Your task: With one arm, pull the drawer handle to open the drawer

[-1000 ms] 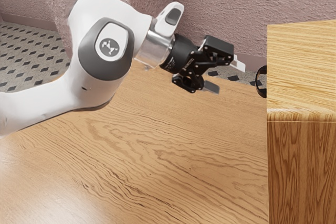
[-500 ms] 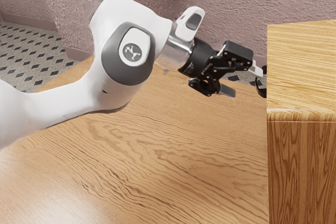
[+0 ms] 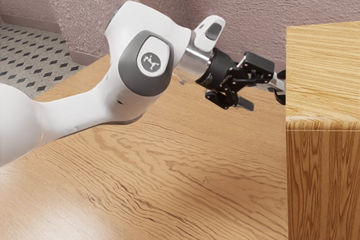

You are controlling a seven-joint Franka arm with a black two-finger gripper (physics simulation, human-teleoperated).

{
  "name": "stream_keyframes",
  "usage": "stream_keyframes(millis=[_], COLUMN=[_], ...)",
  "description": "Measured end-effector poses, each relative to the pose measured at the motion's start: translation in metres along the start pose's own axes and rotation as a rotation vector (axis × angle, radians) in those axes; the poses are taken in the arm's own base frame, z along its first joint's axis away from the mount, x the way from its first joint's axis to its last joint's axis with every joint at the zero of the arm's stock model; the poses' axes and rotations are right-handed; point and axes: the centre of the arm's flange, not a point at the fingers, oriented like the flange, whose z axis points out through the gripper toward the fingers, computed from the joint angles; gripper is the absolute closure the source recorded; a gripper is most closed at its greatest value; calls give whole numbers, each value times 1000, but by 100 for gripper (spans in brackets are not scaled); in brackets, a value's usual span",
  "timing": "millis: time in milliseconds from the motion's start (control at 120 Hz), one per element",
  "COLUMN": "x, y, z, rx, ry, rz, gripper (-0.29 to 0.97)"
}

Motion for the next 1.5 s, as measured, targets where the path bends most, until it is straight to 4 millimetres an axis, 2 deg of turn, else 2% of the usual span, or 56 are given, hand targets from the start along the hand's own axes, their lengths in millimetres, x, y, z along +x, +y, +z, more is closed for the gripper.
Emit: stream_keyframes(millis=[250,500,967,1200,1383,1500], x=[2,-4,-10,-8,-5,-13], y=[-7,-11,-33,-52,-74,-81], z=[-2,-15,-40,-56,-79,-87], rx=[9,6,11,20,26,24], ry=[4,4,13,28,54,52], rz=[-7,-15,-47,-73,-106,-115], gripper=[0,0,0,0,0,0])
